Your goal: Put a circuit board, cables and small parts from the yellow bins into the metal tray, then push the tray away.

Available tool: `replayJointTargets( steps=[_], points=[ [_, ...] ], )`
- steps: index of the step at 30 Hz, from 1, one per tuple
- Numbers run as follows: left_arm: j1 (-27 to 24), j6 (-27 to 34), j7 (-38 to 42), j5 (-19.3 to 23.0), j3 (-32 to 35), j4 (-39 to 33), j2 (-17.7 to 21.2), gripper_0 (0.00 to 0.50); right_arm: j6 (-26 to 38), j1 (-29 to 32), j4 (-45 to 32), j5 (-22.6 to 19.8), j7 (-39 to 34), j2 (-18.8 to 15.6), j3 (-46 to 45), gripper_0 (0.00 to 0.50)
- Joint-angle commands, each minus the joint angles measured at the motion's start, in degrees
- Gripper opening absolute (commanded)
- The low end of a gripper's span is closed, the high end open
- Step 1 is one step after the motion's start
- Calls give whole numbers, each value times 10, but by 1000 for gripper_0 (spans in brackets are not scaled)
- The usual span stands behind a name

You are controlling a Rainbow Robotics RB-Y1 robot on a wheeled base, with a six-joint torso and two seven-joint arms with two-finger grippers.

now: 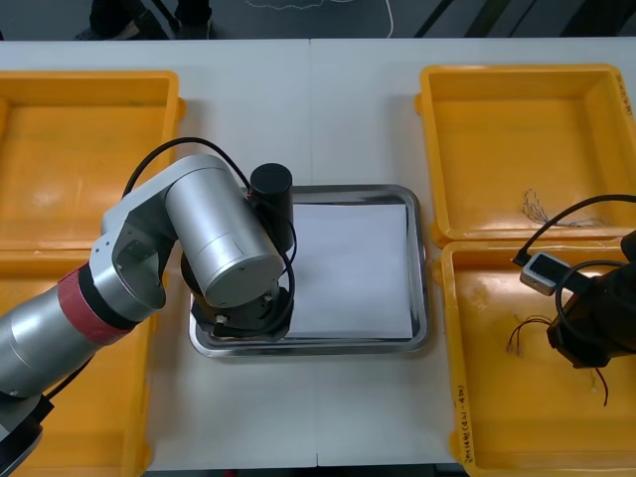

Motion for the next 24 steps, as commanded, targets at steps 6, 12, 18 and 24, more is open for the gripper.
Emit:
replayJointTargets(
  steps=[6, 12, 18, 24],
  points=[
    [10, -20, -46, -21, 0, 13, -24, 0, 95, -51, -110, -23, -107, -19, -33, 0],
    [16, -28, -52, -31, 0, 22, -30, 0, 131, -87, -119, -77, -188, -19, -33, 0],
    [17, -33, -53, -32, 0, 22, -31, 18, 145, -128, -119, -115, -300, -16, -2, 0],
    [19, -29, -58, -30, 0, 22, -31, 150, 151, -173, -119, -111, -417, -5, 44, 0]
  ],
)
